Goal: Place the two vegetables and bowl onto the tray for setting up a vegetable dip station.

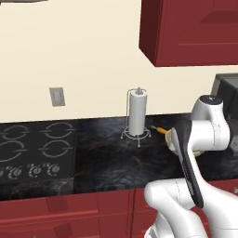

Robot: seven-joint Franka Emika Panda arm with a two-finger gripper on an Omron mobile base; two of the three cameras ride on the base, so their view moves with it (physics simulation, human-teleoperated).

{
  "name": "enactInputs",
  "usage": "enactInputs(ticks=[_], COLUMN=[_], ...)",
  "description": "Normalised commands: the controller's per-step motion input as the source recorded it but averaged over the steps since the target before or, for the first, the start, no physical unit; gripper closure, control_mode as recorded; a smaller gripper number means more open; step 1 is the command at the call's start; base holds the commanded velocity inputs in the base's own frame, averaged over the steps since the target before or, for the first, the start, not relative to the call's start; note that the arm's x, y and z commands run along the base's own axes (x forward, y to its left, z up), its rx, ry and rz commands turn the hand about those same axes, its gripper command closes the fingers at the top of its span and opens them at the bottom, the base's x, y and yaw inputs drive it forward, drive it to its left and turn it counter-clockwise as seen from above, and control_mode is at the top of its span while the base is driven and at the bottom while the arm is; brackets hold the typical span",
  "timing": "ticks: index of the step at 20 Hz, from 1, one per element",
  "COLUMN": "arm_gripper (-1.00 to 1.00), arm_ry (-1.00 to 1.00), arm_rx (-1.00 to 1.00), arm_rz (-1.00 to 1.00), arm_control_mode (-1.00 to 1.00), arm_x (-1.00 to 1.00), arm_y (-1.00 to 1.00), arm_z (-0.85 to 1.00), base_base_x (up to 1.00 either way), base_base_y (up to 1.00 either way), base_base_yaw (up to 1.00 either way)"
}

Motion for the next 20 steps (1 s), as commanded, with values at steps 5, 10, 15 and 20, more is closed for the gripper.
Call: enactInputs(ticks=[5,10,15,20], arm_gripper=[-1.00,-1.00,-1.00,-1.00], arm_ry=[0.00,0.00,0.00,0.00], arm_rx=[0.00,0.00,0.00,-0.05], arm_rz=[0.00,0.00,-0.02,0.15], arm_control_mode=[1.00,-1.00,-1.00,-1.00], arm_x=[0.00,0.06,0.36,0.52], arm_y=[0.00,0.00,0.00,0.00], arm_z=[0.00,0.00,-0.04,-0.24], base_base_x=[0.12,0.17,0.00,0.00], base_base_y=[-0.41,-0.05,0.00,0.00], base_base_yaw=[-0.11,-0.04,0.00,0.00])
